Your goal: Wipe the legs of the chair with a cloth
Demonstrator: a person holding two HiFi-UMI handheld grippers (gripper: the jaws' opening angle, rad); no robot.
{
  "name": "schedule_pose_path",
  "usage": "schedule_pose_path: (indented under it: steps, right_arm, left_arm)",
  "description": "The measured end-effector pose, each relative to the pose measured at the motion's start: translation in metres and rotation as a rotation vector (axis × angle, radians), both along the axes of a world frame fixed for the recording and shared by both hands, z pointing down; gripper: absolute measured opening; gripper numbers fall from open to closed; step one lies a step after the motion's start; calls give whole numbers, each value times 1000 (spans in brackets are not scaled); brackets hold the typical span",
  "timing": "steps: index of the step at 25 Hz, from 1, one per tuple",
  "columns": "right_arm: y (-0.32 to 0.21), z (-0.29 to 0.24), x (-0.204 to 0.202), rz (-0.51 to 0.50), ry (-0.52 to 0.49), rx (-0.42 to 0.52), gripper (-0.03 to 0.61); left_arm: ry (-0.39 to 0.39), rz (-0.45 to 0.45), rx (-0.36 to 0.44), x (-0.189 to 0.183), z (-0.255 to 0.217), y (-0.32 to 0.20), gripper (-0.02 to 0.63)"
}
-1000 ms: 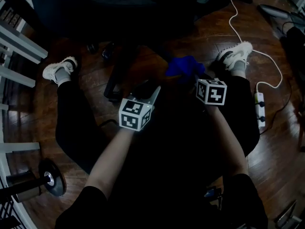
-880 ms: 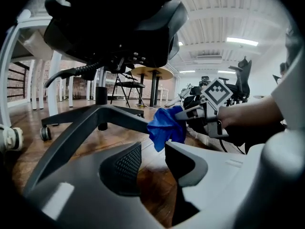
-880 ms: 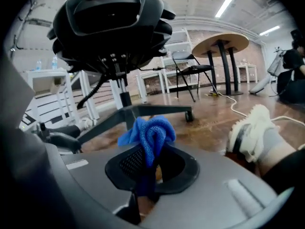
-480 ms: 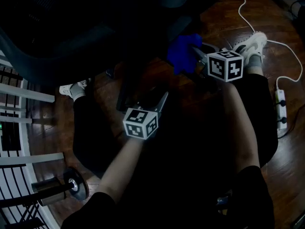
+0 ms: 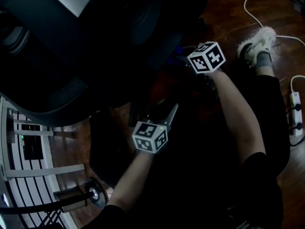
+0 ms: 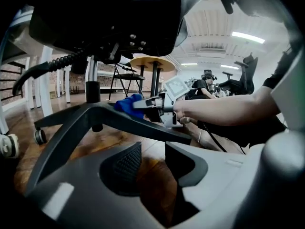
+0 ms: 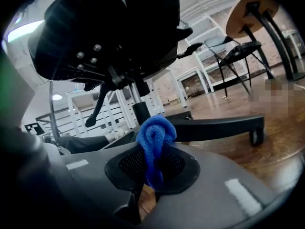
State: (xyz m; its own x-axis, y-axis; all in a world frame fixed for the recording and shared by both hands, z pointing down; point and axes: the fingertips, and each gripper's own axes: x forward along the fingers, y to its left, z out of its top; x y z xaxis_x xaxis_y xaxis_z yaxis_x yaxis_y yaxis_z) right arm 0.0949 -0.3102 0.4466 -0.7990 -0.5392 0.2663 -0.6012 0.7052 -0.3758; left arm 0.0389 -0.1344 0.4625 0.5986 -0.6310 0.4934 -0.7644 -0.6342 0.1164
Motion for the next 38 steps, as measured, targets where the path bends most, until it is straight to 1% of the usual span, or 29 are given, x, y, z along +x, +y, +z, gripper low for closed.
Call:
schedule_pose_path:
  steps: [3, 5, 7, 10, 12, 14, 17, 21, 23, 26, 29, 31, 33, 34, 35, 36, 37, 38]
  right_arm:
    - [9, 16, -28, -112, 4, -26, 61]
    - [17, 10, -30, -162, -26, -53, 60]
    - [28, 3, -23, -209, -44, -81, 61]
    - [46, 11, -2, -275, 7, -121, 61]
    - [62, 17, 10, -304, 32, -158, 61]
    - [77, 15, 17, -314, 27, -192, 61]
    - [96, 12, 29, -317, 32, -220, 61]
    - [120, 23, 50, -298, 56, -291, 61]
    - [133, 23, 57, -292, 51, -317, 61]
    - [155, 27, 68, -295, 32, -378, 61]
    - [172, 26, 74, -316, -1, -433, 61]
    - [183, 22, 73, -349, 2, -455, 61]
    - [193, 20, 70, -386, 32, -455, 61]
    - [194, 20, 69, -394, 41, -441, 61]
    - [191, 17, 67, -385, 44, -407, 61]
    - [185, 10, 66, -354, 42, -354, 61]
    - [174, 2, 68, -298, 33, -293, 61]
    - [160, -4, 72, -218, 29, -236, 62]
  left_arm:
    - [-19, 10, 6, -4, 2, 8, 158]
    - [-24, 20, 15, -7, -1, 12, 158]
    - [-21, 24, 14, -7, -2, 13, 157]
    - [-16, 25, 3, 3, 7, 10, 158]
    - [-20, 8, 21, 7, 11, 8, 158]
    - [-26, -15, 37, 5, 12, 4, 158]
    - [6, -27, 23, 10, 12, 3, 158]
    - [42, -19, 25, 19, 11, 9, 156]
    - [49, -9, 24, 21, 11, 13, 156]
    - [58, -3, 23, 24, 13, 16, 157]
    - [70, -23, 27, 19, 12, 16, 156]
    - [78, -42, 35, 10, 9, 15, 156]
    - [86, -68, 43, -3, 5, 13, 156]
    - [87, -83, 48, -12, 2, 11, 156]
    - [82, -99, 55, -22, 0, 9, 157]
    - [68, -117, 65, -33, -3, 6, 158]
    - [44, -140, 80, -47, -7, 3, 158]
    - [6, -172, 96, -64, -9, 0, 158]
